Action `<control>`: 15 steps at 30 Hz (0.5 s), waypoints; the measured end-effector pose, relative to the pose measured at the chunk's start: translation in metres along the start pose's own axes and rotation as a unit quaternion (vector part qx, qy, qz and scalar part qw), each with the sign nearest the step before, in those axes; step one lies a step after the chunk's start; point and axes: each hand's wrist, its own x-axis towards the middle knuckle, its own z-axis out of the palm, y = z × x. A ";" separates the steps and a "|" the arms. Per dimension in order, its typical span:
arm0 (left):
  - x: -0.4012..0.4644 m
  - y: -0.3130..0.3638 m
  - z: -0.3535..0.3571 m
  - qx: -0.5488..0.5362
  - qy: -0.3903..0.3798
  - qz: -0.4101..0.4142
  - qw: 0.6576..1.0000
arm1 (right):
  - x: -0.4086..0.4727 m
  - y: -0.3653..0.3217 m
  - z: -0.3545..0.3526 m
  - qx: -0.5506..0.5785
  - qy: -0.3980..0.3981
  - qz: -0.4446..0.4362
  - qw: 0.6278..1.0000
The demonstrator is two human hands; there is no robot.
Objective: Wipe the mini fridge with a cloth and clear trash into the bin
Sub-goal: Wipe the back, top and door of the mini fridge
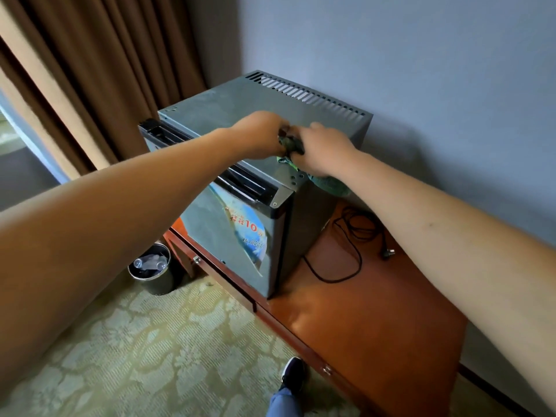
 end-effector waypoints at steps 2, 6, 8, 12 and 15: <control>-0.020 -0.005 -0.002 -0.021 0.002 -0.001 1.000 | -0.014 -0.015 0.000 -0.004 -0.002 -0.005 1.000; -0.045 -0.011 -0.002 -0.066 0.003 0.013 0.998 | -0.031 -0.032 0.000 -0.009 -0.004 -0.025 1.000; -0.047 -0.011 -0.001 -0.065 0.006 0.018 0.998 | -0.032 -0.032 -0.001 -0.012 -0.003 -0.031 0.999; -0.032 -0.014 0.000 -0.050 0.004 0.023 0.998 | -0.022 -0.023 0.003 -0.023 0.010 -0.036 0.999; -0.009 -0.018 0.004 -0.041 0.013 0.012 0.999 | 0.003 -0.010 0.005 -0.021 0.018 -0.026 0.999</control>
